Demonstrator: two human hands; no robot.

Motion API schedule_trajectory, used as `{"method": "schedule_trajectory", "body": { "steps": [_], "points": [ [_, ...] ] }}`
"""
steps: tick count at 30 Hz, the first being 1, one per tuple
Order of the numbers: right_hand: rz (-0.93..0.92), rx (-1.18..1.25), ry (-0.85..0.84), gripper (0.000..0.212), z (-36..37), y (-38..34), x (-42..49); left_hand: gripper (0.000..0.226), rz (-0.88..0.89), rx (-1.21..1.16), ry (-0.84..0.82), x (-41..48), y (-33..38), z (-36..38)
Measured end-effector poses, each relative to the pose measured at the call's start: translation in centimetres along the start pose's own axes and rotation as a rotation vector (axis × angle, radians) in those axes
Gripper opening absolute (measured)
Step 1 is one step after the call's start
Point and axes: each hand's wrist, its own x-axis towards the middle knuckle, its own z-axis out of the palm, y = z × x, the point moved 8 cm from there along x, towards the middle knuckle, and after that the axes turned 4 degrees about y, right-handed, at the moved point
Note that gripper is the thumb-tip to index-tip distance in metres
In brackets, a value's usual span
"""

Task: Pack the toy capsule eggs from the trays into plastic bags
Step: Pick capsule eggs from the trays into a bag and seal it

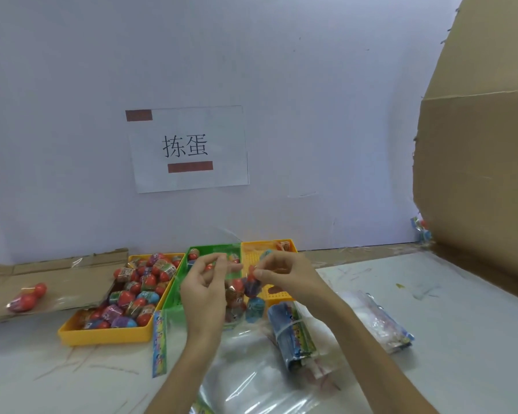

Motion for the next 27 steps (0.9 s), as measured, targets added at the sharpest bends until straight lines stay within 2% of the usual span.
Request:
{"method": "schedule_trajectory", "body": {
  "steps": [1,4,10,12,16,17,19,23,27],
  "points": [
    [-0.004,0.039,0.014,0.011,0.0,0.0,0.0,0.009,-0.048,-0.040,0.001,0.0,-0.3,0.0],
    [-0.002,0.170,0.057,0.010,-0.1,0.0,0.0,0.035,-0.200,-0.164,-0.025,0.3,-1.1,0.3],
    [0.019,0.395,0.144,0.013,-1.0,0.0,0.1,0.056,-0.356,-0.189,-0.362,-0.6,-2.6,2.7],
    [0.016,0.381,0.153,0.012,-1.1,0.0,0.1,0.049,-0.354,-0.216,-0.392,-0.9,-2.7,2.9],
    [0.027,0.353,0.156,0.002,-0.8,0.3,0.1,0.024,-0.262,-0.166,-0.330,-0.4,-2.4,2.4],
    [0.033,0.341,0.137,0.006,-0.4,0.3,0.1,0.021,-0.231,-0.144,-0.319,-0.3,-2.3,2.3],
    [0.048,0.297,0.123,0.017,0.1,0.4,0.1,0.019,-0.181,-0.099,-0.310,-0.2,-2.0,2.3],
    [0.045,0.312,0.190,0.003,-0.1,0.5,0.0,0.019,-0.172,-0.107,-0.282,-0.2,-2.2,2.1],
    [0.071,0.362,0.222,0.010,-0.1,0.6,0.0,0.019,-0.193,-0.136,-0.251,-0.2,-2.3,2.0]
  ]
}}
